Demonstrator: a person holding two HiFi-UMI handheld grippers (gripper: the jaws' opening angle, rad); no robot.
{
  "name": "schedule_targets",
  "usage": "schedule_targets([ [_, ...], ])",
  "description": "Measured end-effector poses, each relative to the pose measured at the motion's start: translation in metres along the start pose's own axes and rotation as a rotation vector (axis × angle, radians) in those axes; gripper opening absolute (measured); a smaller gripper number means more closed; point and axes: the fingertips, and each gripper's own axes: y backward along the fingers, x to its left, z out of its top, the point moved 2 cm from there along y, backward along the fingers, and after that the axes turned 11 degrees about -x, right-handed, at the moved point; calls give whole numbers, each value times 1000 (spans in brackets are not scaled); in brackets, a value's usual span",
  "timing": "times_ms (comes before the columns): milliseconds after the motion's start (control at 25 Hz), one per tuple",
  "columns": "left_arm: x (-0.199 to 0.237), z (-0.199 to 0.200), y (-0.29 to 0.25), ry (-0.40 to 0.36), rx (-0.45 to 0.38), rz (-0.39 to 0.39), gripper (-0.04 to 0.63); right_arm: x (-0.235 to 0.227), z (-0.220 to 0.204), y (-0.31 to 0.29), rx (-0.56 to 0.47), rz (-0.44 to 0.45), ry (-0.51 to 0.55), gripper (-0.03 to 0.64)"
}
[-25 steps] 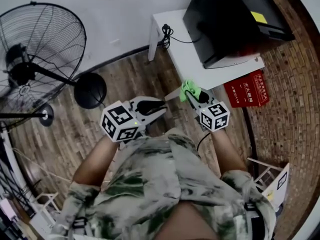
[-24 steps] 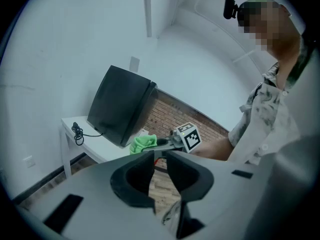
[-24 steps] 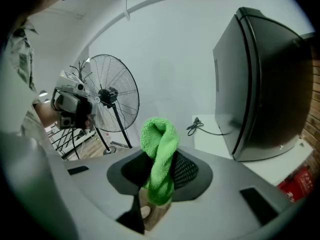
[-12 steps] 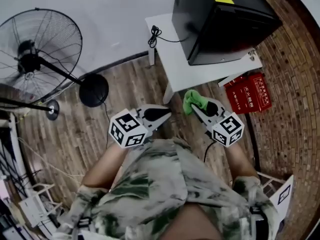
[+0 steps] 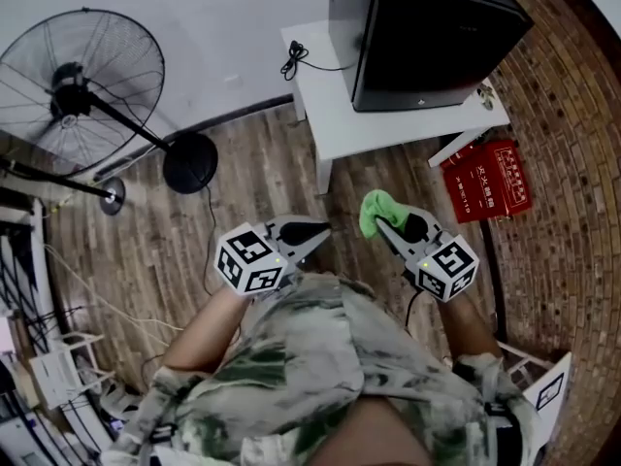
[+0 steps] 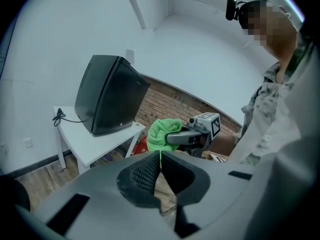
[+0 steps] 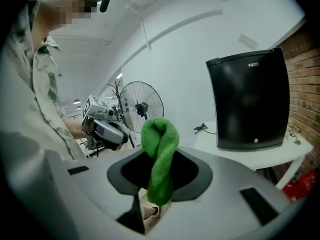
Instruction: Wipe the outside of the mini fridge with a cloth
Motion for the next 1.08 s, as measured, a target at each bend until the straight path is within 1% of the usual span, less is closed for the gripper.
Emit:
schedule_targets([
  [120,-13,-9,-4,-10,22,1,31,7,-3,12,-9,14,0,118],
  [320,-29,-15,-13,-36,30,33,31,11,-1,33,-29,18,14,117],
  [440,-38,-20,-19,-28,45,24,31,12,-1,45,-38,14,22,117],
  [600,-38,-16,-27,-61,72,12,31,6,0,55,-59,-14,18,117],
  [800,-42,-8,-49,-84,82,-6,32,-2,-4,75,-62,-37,0,117],
  [920,-43,-8,-61,-76,83,-13,31,-8,-8,81,-54,-40,-9,117],
  [1080,-43,-15,-67,-48,99,-24,31,-12,-13,84,-42,-39,-21,117],
])
